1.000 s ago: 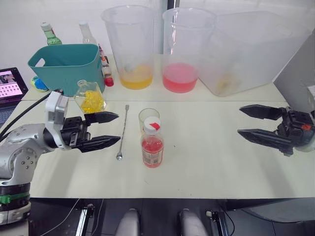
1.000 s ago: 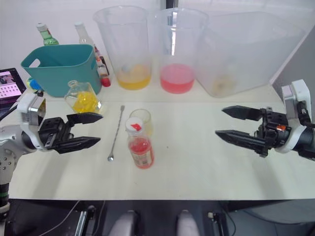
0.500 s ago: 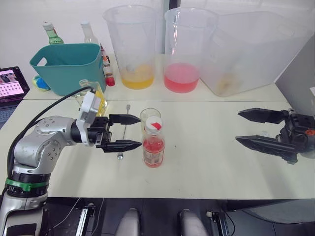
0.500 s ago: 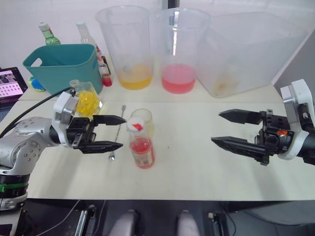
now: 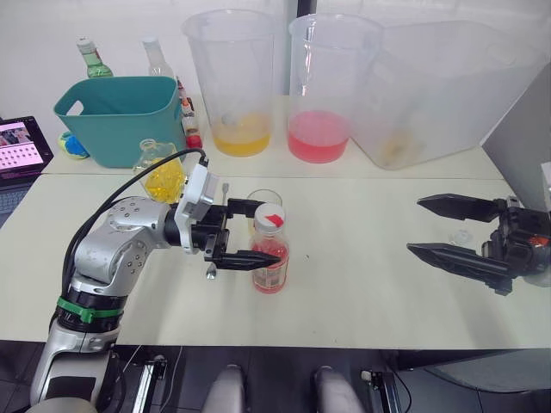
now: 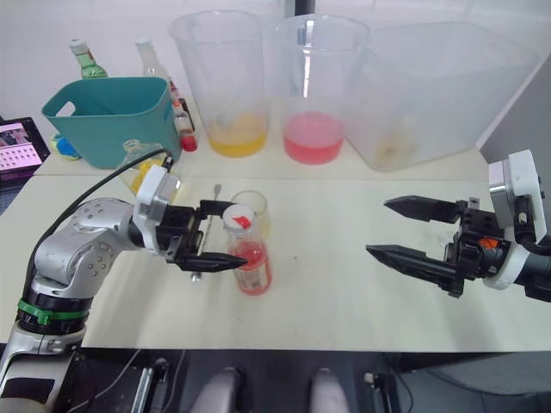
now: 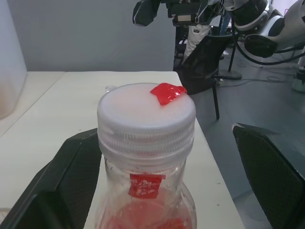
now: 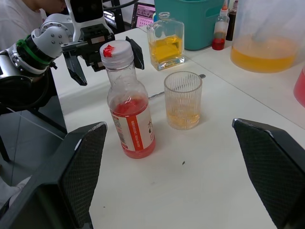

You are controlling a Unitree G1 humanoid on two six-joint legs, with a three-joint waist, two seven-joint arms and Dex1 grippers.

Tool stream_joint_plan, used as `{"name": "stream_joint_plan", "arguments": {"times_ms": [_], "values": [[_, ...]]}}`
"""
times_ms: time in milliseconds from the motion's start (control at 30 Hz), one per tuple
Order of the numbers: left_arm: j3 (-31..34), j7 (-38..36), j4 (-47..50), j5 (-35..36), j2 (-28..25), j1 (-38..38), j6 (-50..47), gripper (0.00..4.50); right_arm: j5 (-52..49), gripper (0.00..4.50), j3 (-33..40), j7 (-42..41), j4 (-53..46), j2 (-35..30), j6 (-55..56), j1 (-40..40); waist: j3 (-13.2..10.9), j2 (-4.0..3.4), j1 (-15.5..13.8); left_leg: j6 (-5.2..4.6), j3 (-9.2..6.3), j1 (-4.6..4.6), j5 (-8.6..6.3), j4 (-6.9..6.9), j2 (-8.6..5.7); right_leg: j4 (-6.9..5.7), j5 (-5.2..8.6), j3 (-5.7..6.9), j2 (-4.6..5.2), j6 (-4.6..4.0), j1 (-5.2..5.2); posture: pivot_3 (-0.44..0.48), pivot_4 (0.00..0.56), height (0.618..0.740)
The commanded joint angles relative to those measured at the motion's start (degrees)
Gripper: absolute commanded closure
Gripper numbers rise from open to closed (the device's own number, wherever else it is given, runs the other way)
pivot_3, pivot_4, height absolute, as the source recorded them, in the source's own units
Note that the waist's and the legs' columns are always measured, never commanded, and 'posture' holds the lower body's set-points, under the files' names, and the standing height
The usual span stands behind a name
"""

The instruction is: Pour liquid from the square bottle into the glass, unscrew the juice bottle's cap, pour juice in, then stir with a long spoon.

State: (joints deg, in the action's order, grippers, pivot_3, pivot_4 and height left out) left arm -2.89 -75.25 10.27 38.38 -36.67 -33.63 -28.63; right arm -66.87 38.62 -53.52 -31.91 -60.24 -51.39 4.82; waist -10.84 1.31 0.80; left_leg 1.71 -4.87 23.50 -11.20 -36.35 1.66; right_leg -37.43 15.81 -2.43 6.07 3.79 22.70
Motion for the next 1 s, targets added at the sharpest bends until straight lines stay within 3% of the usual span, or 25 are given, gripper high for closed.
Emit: {"name": "stream_joint_plan", "arguments": {"times_ms": [33,300,600,833,1000], "values": [[-1.16,-0.91,-0.82,-1.93,0.31,-1.87,2.19,0.0,-1.76,0.04,1.5,0.71,-0.95,-0.61,0.33,0.19,0.0,0.0,-0.01,0.0,0.0,-0.01,0.0,0.0,0.0,0.0,0.0,0.0,0.0,0.0,-0.01,0.0,0.15,0.74],[-1.47,0.08,-2.15,-3.57,2.1,-2.87,3.96,0.0,-2.34,0.04,0.29,1.89,-0.52,-1.36,0.49,1.2,0.0,0.0,-0.1,0.0,0.0,-0.05,0.0,0.0,0.0,0.33,0.01,0.01,-0.01,0.02,-0.25,0.0,0.15,0.74],[-2.52,-0.18,-2.94,-5.77,3.0,-2.99,5.44,2.8,-2.88,0.0,-1.78,3.38,-0.36,-2.16,0.46,3.86,0.0,0.0,-0.06,0.0,0.0,-0.07,0.0,0.0,0.0,0.34,0.01,0.01,-0.01,0.03,-0.26,0.0,0.15,0.74],[-2.47,-0.05,-2.86,-6.09,3.24,-2.78,5.76,2.8,-4.5,0.0,-4.68,5.3,-1.47,-1.68,0.77,6.71,0.0,0.0,-0.04,0.0,0.0,-0.08,0.0,0.0,0.01,0.34,0.01,0.0,-0.01,0.02,-0.27,0.0,0.15,0.74],[-2.11,-0.06,-2.94,-5.4,3.43,-3.16,4.95,2.98,-6.49,0.0,-12.55,9.38,-3.65,0.95,1.44,12.7,0.0,0.0,0.01,-0.01,-0.01,-0.12,0.0,0.0,0.02,0.34,0.01,0.01,-0.01,0.02,-0.29,0.0,0.15,0.74]]}}
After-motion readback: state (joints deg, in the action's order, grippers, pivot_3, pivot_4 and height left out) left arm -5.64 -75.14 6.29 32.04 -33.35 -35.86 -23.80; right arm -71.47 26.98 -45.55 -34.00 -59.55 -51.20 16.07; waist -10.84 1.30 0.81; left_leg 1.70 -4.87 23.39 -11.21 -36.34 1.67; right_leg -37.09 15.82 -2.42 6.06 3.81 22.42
